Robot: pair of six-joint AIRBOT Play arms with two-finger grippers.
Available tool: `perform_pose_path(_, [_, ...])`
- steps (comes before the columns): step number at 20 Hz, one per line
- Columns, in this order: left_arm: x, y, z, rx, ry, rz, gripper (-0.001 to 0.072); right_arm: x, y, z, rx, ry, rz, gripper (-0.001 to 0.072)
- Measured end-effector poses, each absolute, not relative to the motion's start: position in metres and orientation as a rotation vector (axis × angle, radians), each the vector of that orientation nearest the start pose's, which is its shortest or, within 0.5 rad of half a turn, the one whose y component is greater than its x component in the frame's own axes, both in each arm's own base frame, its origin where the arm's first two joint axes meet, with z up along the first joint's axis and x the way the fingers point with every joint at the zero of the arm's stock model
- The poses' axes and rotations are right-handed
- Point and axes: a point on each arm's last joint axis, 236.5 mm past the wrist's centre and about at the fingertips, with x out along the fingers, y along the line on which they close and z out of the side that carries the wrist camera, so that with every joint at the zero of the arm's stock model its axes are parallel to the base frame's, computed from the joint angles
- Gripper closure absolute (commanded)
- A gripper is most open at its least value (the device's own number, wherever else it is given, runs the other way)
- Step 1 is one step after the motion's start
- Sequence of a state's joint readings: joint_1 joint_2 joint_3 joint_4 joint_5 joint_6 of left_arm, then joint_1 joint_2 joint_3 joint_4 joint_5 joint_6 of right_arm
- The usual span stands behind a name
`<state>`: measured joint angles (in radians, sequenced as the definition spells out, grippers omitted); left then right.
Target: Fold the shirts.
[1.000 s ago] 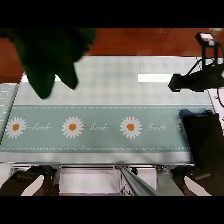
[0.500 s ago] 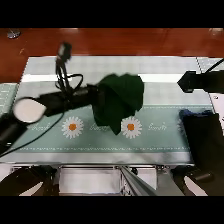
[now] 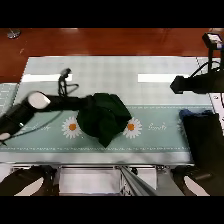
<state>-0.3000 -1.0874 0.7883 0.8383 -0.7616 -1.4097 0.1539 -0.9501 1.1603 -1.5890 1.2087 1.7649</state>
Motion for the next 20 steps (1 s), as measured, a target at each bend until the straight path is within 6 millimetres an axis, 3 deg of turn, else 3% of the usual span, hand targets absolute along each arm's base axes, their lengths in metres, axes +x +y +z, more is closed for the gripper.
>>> perform_pose_path(3, [0.363, -0.152, 0.05, -0.494, 1.045, -0.424, 0.0008, 0.348, -0.015, 0.121, 0.131, 1.009, -0.138, 0.0094])
perform_pose_path(5, [0.361, -0.119, 0.043, -0.532, 1.097, -0.363, 0.0009, 0.331, -0.063, 0.1, 0.204, 1.071, -0.268, 0.0093])
perform_pose_path(7, [0.334, -0.11, 0.015, -0.568, 1.228, -0.354, 0.0009, 0.309, -0.076, 0.066, 0.299, 1.165, -0.297, 0.0094])
perform_pose_path(9, [0.303, -0.119, -0.011, -0.603, 1.342, -0.403, 0.0009, 0.288, -0.06, 0.028, 0.38, 1.27, -0.241, 0.0094])
perform_pose_path(11, [0.275, -0.138, -0.028, -0.645, 1.422, -0.479, 0.0009, 0.274, -0.028, -0.002, 0.443, 1.346, -0.139, 0.0094])
perform_pose_path(14, [0.249, -0.172, -0.046, -0.645, 1.479, -0.568, 0.0012, 0.266, 0.019, -0.029, 0.466, 1.393, -0.008, 0.0094])
perform_pose_path(15, [0.245, -0.184, -0.051, -0.629, 1.483, -0.589, 0.0191, 0.266, 0.033, -0.035, 0.467, 1.402, 0.028, 0.0094])
perform_pose_path(16, [0.243, -0.194, -0.054, -0.614, 1.481, -0.605, 0.0684, 0.266, 0.045, -0.04, 0.461, 1.415, 0.056, 0.0093])
perform_pose_path(20, [0.249, -0.217, -0.059, -0.568, 1.436, -0.637, 0.0677, 0.267, 0.097, -0.058, 0.508, 1.458, 0.165, 0.0093])
